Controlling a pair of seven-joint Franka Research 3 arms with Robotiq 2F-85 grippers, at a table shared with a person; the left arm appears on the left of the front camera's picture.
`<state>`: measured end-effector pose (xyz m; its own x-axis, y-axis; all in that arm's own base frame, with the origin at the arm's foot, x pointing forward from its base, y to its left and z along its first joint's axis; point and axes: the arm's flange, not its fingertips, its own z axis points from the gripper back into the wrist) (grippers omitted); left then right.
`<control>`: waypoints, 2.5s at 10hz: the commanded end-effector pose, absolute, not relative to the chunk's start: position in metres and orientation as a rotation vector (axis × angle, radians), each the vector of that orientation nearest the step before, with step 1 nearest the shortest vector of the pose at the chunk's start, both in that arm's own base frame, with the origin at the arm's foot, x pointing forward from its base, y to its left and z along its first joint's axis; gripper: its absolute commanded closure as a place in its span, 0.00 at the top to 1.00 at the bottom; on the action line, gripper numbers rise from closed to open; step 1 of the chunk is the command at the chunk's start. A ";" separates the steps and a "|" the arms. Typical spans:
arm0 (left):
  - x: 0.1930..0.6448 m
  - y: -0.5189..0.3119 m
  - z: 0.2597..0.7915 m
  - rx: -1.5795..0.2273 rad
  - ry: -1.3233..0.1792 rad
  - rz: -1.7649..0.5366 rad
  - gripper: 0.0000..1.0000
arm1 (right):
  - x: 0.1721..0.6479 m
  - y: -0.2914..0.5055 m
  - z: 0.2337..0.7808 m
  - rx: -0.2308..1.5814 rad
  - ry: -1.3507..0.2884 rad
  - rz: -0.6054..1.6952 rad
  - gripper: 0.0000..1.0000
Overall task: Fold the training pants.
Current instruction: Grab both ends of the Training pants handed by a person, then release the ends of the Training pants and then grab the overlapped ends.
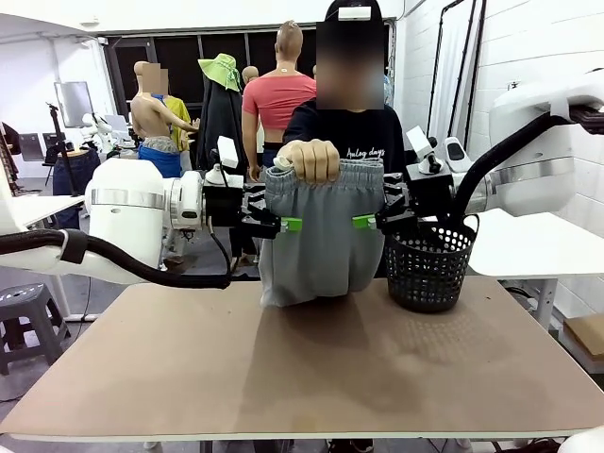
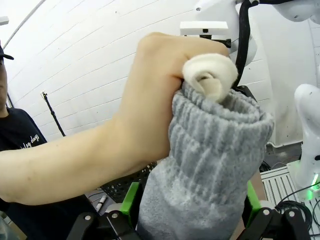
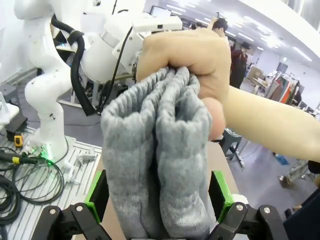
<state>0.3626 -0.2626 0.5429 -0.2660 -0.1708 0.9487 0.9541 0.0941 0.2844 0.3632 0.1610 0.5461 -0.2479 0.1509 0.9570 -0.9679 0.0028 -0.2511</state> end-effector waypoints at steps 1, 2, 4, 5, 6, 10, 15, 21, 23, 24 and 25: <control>0.368 -0.264 0.544 -0.925 -1.368 -1.360 1.00 | 0.373 0.166 0.552 1.021 -1.277 1.391 1.00; 0.370 -0.263 0.544 -0.964 -1.366 -1.340 1.00 | 0.378 0.167 0.550 1.040 -1.267 1.373 1.00; 0.367 -0.265 0.548 -1.015 -1.401 -1.346 0.67 | 0.380 0.168 0.549 1.106 -1.233 1.346 0.96; 0.369 -0.264 0.549 -1.007 -1.394 -1.355 0.47 | 0.383 0.168 0.548 1.114 -1.216 1.341 0.78; 0.370 -0.263 0.548 -1.014 -1.392 -1.348 0.27 | 0.382 0.168 0.548 1.129 -1.199 1.337 0.58; 0.373 -0.257 0.543 -1.008 -1.387 -1.317 0.00 | 0.383 0.168 0.549 1.211 -1.159 1.326 0.00; 0.375 -0.256 0.542 -0.999 -1.367 -1.319 0.00 | 0.388 0.166 0.547 1.252 -1.132 1.309 0.00; 0.374 -0.256 0.539 -0.986 -1.356 -1.349 0.00 | 0.385 0.165 0.538 1.213 -1.137 1.320 0.00; 0.374 -0.256 0.539 -0.986 -1.356 -1.349 0.00 | 0.385 0.165 0.538 1.213 -1.137 1.320 0.00; 0.374 -0.256 0.539 -0.986 -1.356 -1.349 0.00 | 0.385 0.165 0.538 1.213 -1.137 1.320 0.00; 0.374 -0.256 0.539 -0.986 -1.356 -1.349 0.00 | 0.385 0.165 0.538 1.213 -1.137 1.320 0.00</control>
